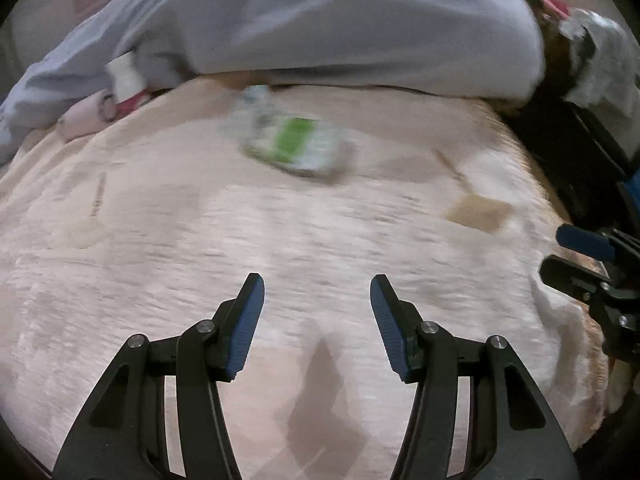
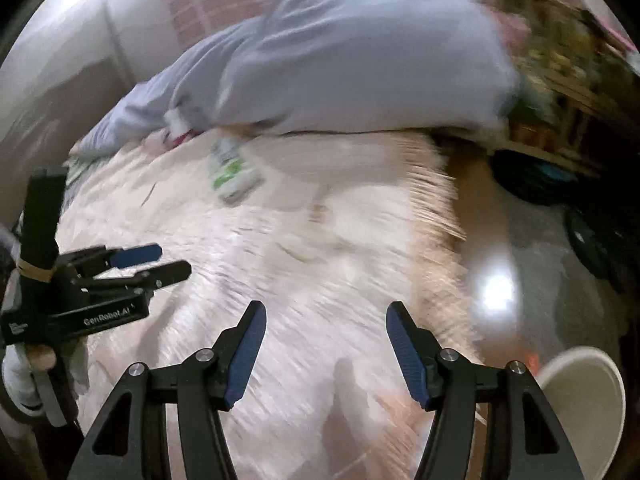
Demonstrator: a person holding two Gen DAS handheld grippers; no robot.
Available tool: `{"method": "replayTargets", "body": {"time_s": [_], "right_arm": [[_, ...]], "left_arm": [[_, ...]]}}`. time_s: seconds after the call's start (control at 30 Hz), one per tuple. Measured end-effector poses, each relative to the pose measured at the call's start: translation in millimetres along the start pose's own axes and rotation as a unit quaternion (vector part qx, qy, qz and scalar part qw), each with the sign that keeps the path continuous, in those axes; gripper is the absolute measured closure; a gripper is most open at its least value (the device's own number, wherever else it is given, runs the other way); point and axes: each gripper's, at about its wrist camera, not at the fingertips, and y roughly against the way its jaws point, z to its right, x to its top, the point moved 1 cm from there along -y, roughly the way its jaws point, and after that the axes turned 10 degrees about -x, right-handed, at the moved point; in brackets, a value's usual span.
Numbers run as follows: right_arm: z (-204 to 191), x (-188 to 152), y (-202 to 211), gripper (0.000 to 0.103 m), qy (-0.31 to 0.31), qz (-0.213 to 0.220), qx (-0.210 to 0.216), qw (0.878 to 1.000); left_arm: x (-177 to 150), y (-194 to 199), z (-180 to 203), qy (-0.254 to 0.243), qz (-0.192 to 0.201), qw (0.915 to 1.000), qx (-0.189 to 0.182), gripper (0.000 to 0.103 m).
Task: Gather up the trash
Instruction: 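Move both tools back over the bed toward the last trash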
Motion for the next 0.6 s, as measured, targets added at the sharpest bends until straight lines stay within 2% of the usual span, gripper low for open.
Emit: {"method": "replayTargets", "body": {"time_s": [0.17,0.3,0.47,0.6], "right_arm": [[-51.1,47.0,-47.1,0.031,0.047,-0.01,0.027,0.998],[-96.3,83.2,-86.2,0.031,0.11,-0.005,0.024,0.994],[-127.9,114.8,-131.9,0.027,0.164,-0.013,0.01,0.986],[-142.1,132.0,-157.8,0.027,0.196,-0.02,0.007,0.98]], "left_arm": [[10.6,4.3,-58.8,0.047,0.006,0.9989,0.006,0.049],[20.5,6.3,-92.9,0.081,0.014,0.9966,-0.007,0.049],[36.8,6.5,-114.3,0.099,0.02,0.994,-0.041,0.049],[55.3,-2.4,-121.3,0.087,0.029,0.9943,-0.056,0.049]]}}
